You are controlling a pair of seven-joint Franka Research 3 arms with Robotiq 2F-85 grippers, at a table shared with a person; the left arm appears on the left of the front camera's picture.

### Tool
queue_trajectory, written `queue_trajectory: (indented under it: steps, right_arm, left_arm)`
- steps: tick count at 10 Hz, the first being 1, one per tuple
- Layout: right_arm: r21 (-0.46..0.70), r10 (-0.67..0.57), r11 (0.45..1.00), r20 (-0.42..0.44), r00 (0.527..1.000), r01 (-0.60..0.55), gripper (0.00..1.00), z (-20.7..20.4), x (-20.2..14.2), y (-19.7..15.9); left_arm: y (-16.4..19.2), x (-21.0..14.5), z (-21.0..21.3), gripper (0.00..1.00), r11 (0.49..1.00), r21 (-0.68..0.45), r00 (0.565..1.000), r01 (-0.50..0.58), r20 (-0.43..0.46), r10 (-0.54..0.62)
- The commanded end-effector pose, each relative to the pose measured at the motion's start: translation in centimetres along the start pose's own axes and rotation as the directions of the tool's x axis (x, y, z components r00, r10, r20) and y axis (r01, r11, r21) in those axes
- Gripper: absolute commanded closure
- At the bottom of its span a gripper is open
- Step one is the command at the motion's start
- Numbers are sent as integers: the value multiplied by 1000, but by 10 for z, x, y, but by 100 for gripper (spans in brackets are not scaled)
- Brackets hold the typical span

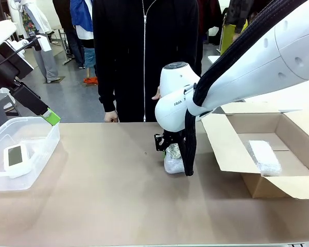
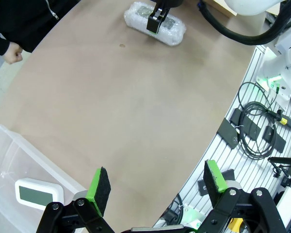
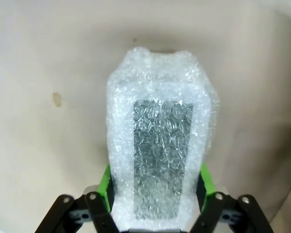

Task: Separate and place wrapped and unwrapped clocks.
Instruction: Pick up the Digital clock indicated by the person.

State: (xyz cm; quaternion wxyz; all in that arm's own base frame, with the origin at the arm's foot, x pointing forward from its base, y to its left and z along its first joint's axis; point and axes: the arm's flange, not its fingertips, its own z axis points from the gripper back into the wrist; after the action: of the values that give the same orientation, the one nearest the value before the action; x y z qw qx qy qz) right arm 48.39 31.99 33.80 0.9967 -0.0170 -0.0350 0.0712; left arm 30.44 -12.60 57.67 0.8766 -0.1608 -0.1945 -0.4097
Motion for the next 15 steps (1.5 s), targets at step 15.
queue_trajectory:
  steps: [15]
  right_arm:
    - [28,45,998,167,985,-50,44,241,-42,-17]
  left_arm:
    - [0,0,0,0,1000,-4,1000,-3,3,3]
